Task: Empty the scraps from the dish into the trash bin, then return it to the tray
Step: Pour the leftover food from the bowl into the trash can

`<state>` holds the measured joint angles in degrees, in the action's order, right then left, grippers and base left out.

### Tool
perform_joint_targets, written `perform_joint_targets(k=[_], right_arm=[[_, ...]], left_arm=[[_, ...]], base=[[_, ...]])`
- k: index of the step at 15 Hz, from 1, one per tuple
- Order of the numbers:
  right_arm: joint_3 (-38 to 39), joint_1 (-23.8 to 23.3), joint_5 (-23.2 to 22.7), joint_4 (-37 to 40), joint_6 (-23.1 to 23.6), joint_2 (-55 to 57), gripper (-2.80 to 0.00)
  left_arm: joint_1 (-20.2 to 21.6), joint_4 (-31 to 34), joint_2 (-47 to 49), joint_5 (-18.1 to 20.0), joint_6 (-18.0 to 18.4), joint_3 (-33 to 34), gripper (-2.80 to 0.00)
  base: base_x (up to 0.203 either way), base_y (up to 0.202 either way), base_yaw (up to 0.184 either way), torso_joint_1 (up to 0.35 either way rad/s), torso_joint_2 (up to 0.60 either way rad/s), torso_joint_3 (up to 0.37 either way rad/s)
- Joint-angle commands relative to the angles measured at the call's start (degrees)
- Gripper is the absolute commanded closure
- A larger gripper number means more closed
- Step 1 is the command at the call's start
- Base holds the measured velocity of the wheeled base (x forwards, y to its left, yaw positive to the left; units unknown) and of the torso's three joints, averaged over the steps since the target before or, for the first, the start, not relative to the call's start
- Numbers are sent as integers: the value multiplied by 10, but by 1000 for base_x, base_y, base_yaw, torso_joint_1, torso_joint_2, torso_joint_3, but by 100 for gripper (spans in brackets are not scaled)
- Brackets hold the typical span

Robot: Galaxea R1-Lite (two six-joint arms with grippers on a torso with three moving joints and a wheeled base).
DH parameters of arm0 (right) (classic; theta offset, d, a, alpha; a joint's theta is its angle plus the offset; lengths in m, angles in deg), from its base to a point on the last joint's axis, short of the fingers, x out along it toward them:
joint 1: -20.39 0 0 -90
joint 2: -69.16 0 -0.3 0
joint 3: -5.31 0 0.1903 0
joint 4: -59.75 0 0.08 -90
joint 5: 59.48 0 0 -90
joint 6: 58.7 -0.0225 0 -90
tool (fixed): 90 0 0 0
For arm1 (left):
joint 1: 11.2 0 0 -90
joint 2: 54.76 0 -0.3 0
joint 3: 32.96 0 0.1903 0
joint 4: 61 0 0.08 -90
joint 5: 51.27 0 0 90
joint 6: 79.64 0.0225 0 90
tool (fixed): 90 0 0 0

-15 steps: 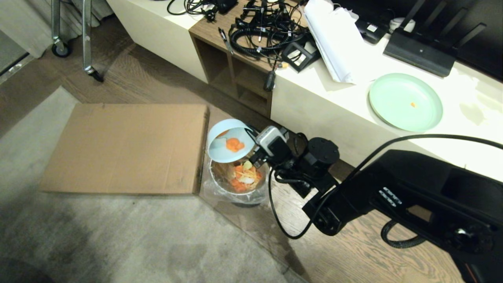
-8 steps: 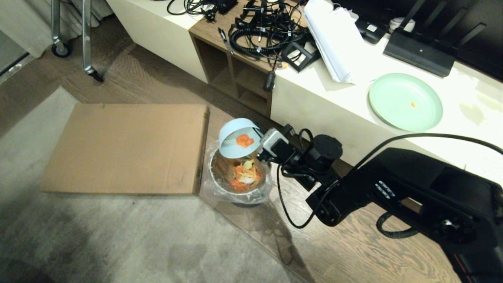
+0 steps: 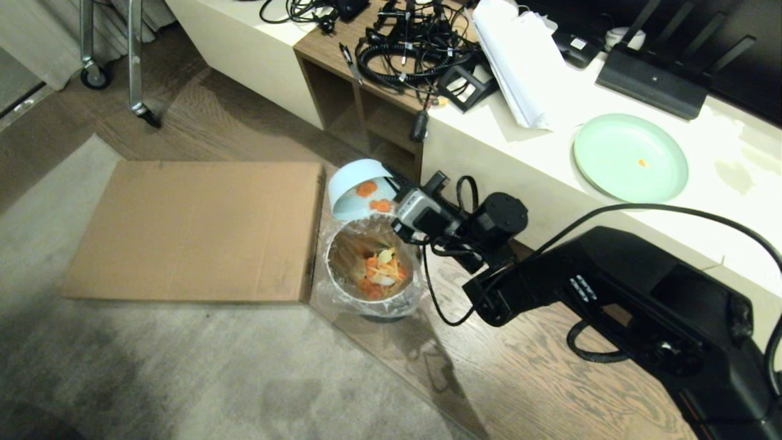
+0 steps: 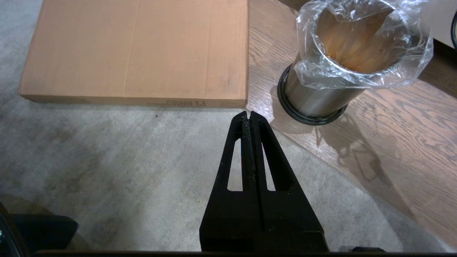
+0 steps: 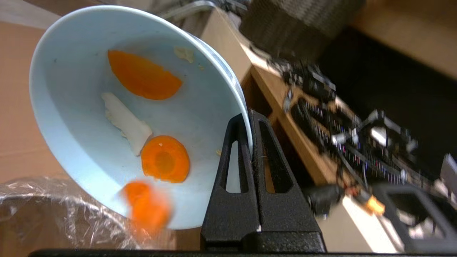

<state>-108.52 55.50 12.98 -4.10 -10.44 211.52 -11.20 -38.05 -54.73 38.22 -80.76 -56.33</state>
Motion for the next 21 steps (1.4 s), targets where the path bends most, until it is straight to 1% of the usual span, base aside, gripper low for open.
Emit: perform_joint_targets(k=[1, 2, 4, 6, 11, 14, 17, 21], right_arm=[[-6, 1, -47, -27, 10, -1, 0], [-6, 1, -71, -27, 12, -4, 0], [-6, 1, -105, -27, 20, -9, 0], [-6, 1, -121, -27, 24, -9, 0], [-10, -1, -132, -27, 24, -16, 0], [-51, 0, -134, -27, 21, -29, 0], [-58, 1, -138, -27, 18, -56, 0], [-78, 9, -138, -27, 16, -56, 0]], left_arm=[[0, 0, 0, 0, 0, 0, 0], [0, 0, 0, 0, 0, 0, 0], [0, 0, 0, 0, 0, 0, 0], [0, 0, 0, 0, 0, 0, 0], [0, 0, 0, 0, 0, 0, 0], [0, 0, 0, 0, 0, 0, 0], [0, 0, 0, 0, 0, 0, 0], [0, 0, 0, 0, 0, 0, 0]], base=[[0, 0, 0, 0, 0, 0], [0, 0, 0, 0, 0, 0], [0, 0, 0, 0, 0, 0], [0, 0, 0, 0, 0, 0], [0, 0, 0, 0, 0, 0], [0, 0, 0, 0, 0, 0], [0, 0, 0, 0, 0, 0], [0, 0, 0, 0, 0, 0]])
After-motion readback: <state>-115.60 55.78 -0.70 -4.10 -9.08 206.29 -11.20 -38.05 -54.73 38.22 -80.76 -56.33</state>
